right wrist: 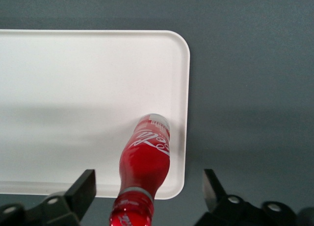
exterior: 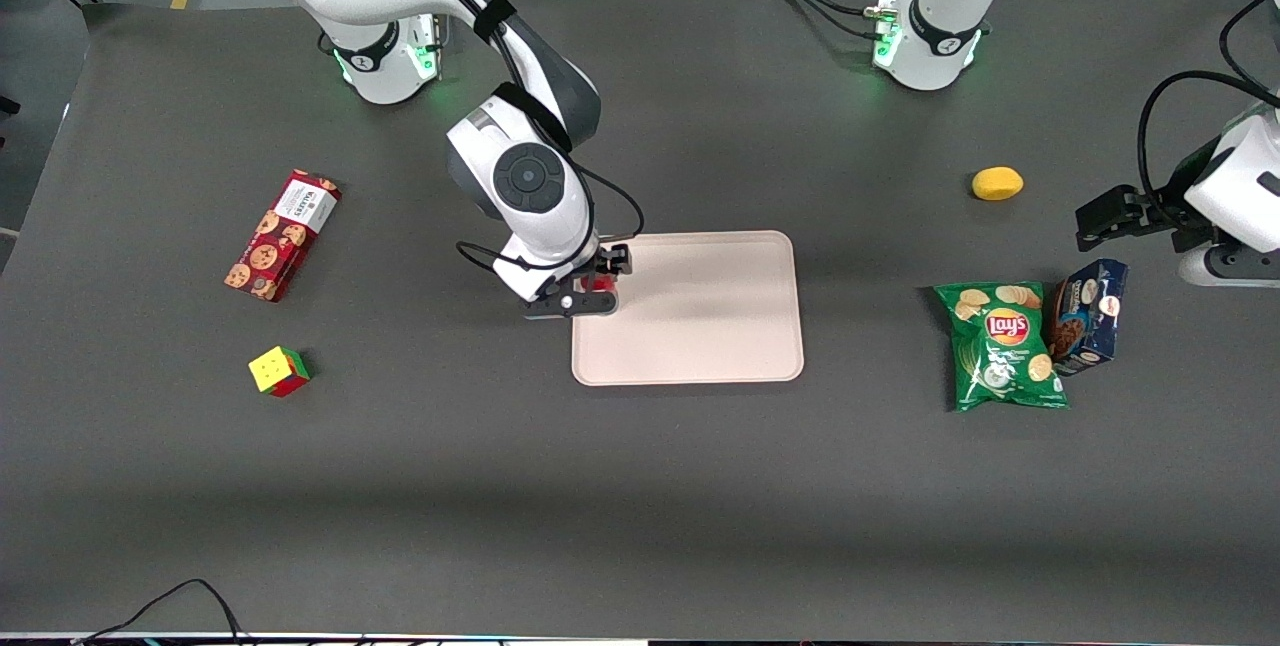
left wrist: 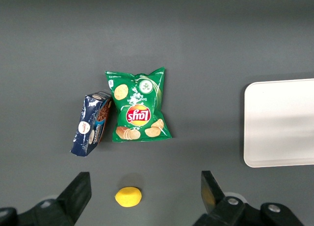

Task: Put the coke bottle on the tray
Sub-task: 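Lower the bottle onto the tray and open the right gripper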

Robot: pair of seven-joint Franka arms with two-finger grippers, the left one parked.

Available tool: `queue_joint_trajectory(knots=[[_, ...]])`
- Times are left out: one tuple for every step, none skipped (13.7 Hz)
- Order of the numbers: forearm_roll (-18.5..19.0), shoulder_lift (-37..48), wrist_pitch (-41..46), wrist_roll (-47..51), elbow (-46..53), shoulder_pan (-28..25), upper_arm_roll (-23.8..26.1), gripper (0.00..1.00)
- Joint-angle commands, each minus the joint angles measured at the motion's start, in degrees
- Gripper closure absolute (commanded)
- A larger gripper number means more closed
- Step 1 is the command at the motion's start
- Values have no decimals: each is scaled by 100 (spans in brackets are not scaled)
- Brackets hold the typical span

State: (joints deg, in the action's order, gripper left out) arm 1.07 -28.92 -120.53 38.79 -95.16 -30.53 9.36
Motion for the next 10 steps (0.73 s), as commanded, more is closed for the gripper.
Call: queue_joint_trajectory(knots=[[147,-105,21,120,164,-32,13,0],[147,-79,30,129,164,-32,13,0],[147,25,82,120,164,-32,13,0],[147,235,291,111,199,-14,-4,0],[147,472,642,76,304,29,-48,0],[147,718,1019,50,470,126,-66,0],[147,956,1406,-98,654,335,-57,0],[147,1202,1845,-500,830,485,-57,0],[139,1509,2310,-1000,954,652,-66,0],[121,1860,2611,-1423,964,880,-75,0]])
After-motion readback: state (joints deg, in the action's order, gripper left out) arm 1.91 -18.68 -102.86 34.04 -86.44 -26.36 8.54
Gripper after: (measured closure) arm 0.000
